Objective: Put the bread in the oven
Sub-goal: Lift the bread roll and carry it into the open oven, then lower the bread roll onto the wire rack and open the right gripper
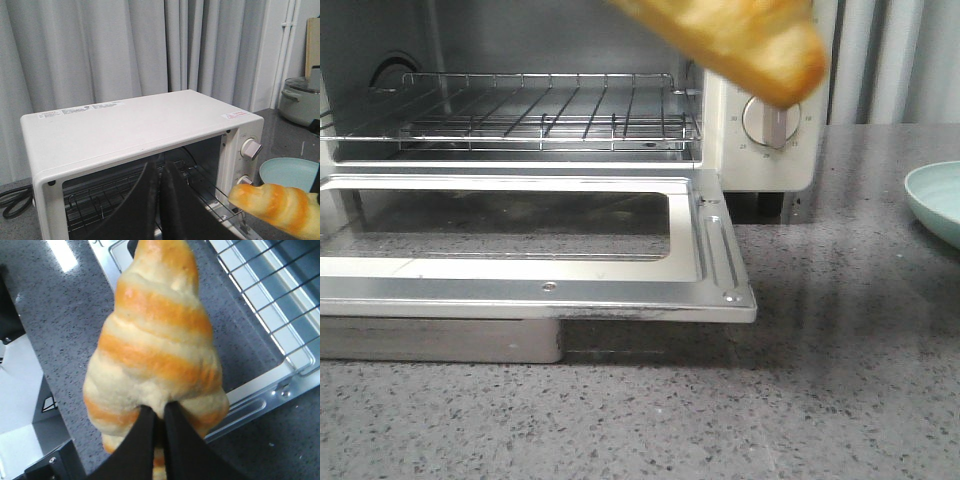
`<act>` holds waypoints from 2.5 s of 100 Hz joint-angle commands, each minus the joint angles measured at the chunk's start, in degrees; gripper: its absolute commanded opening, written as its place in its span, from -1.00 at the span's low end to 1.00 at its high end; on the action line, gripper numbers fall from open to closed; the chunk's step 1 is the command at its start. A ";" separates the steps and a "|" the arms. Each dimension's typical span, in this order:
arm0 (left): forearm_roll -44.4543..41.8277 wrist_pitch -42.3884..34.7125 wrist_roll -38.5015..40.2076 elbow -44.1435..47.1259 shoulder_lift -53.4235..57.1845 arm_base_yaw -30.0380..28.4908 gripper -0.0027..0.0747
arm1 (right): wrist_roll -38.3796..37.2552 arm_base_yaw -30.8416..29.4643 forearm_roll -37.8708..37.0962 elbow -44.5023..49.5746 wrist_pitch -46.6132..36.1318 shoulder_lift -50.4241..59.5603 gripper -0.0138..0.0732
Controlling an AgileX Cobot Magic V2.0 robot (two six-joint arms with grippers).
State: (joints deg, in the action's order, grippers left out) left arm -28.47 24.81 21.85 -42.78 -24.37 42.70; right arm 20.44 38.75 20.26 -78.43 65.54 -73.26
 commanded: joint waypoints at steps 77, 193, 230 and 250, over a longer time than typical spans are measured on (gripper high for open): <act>0.53 -4.35 0.20 -1.82 -0.43 -0.25 -0.99 | -3.22 5.77 -20.26 -7.40 -14.58 -10.18 -0.84; 0.53 -4.35 0.20 -1.82 -0.43 -0.25 -0.99 | -4.50 5.89 -34.33 -7.99 -27.73 -15.70 -0.84; 0.79 -4.35 0.20 -1.82 -0.43 -0.25 -0.99 | -6.61 5.89 -34.43 -7.99 -27.73 -15.70 -0.25; 0.79 -4.23 0.20 -1.82 -0.43 -0.25 -0.99 | -7.19 5.78 -34.67 -7.99 -28.54 -15.70 0.13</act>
State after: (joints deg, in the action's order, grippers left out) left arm -27.52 24.81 21.85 -42.78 -24.37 42.70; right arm 13.78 44.61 -13.12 -84.39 40.94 -91.10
